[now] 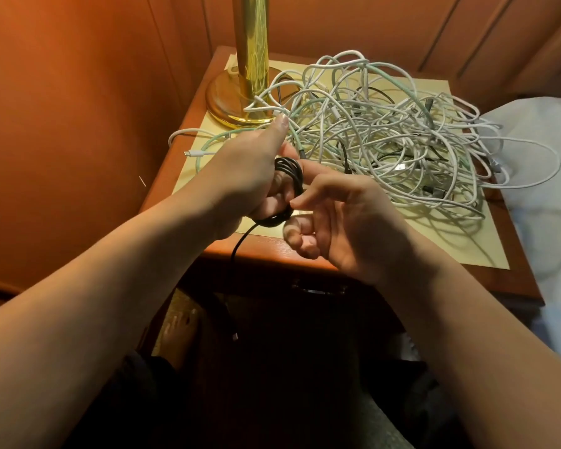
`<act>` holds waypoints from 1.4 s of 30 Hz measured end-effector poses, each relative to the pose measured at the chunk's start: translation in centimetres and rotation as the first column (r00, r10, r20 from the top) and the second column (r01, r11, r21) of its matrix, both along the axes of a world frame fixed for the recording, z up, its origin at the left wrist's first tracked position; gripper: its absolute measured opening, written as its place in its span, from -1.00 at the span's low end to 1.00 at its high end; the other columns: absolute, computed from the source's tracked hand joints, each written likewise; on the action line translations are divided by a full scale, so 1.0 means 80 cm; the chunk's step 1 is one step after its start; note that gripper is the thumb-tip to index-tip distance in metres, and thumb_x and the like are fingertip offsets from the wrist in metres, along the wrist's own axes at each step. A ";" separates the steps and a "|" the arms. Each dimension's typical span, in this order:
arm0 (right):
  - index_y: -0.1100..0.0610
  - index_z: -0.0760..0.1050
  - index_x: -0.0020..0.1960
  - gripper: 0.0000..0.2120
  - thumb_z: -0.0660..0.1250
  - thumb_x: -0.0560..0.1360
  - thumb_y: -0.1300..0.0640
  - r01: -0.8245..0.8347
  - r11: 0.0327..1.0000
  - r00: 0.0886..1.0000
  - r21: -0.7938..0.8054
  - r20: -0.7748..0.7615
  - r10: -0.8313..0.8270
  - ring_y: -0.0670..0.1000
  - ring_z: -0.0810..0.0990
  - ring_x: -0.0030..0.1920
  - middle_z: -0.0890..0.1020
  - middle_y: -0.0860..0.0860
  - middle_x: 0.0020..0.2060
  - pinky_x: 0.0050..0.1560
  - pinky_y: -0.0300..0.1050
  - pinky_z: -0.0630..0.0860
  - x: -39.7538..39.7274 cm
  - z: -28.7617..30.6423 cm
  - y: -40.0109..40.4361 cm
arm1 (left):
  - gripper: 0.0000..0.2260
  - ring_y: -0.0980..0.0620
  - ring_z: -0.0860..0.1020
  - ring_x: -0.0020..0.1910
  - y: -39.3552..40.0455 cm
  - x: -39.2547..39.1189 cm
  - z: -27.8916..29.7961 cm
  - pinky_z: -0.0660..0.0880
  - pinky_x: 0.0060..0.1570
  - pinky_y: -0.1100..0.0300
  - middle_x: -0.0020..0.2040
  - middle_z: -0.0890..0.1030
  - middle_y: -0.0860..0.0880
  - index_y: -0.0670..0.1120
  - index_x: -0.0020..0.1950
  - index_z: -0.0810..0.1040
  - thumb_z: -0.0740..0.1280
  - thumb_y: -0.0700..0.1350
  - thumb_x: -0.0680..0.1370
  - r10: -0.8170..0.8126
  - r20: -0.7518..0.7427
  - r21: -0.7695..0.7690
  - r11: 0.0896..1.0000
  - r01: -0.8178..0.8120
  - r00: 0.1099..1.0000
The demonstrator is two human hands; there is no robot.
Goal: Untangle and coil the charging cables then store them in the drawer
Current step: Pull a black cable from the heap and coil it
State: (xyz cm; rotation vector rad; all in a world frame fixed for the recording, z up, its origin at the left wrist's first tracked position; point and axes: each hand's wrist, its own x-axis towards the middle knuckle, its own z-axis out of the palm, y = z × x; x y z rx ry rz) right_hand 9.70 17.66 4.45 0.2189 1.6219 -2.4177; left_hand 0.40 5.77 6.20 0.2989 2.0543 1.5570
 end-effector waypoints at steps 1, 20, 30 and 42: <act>0.05 0.47 0.02 -0.77 0.23 0.39 0.23 -0.014 1.000 1.000 -0.023 -0.010 0.014 0.00 0.44 -0.48 0.56 0.08 -0.27 -0.50 -0.24 0.30 0.001 0.002 -0.002 | -0.57 0.04 0.48 -0.49 -0.001 -0.002 0.001 0.41 -0.42 0.19 -0.41 0.56 -0.02 -0.04 -0.09 0.59 0.13 0.23 0.70 -0.001 -0.014 -0.004 1.000 0.001 1.000; 0.03 0.31 -0.25 -0.59 0.04 0.76 0.00 0.294 0.951 0.952 -0.091 -0.060 -0.300 -0.11 0.12 -0.52 0.28 -0.10 -0.46 -0.47 -0.20 0.06 -0.013 0.020 -0.008 | -0.83 0.15 0.63 -0.16 -0.035 -0.033 0.002 0.55 -0.19 0.27 -0.15 0.65 0.07 -0.04 0.00 0.56 0.27 0.01 0.68 -0.041 -0.256 0.146 0.986 0.080 0.966; -0.01 0.27 -0.27 -0.61 0.07 0.73 -0.03 0.410 0.828 0.897 -0.382 0.002 -0.443 -0.10 0.01 -0.50 0.20 -0.09 -0.42 -0.49 -0.22 0.02 -0.004 0.028 0.014 | -0.81 -0.07 0.66 -0.32 -0.052 -0.027 0.005 0.61 -0.37 0.16 -0.20 0.73 0.01 -0.14 -0.07 0.72 0.58 -0.07 0.42 -0.312 -0.553 0.005 0.926 0.378 0.772; 0.00 0.25 -0.29 -0.57 0.05 0.75 -0.05 0.404 0.871 0.910 -0.279 0.027 -0.414 -0.11 0.05 -0.54 0.22 -0.10 -0.46 -0.44 -0.17 -0.01 -0.010 0.013 0.003 | -0.71 -0.05 0.73 -0.05 -0.031 -0.008 0.002 0.67 -0.01 0.12 -0.11 0.75 -0.06 -0.14 0.14 0.56 0.49 -0.33 0.46 -0.083 -0.181 0.186 0.976 0.117 0.980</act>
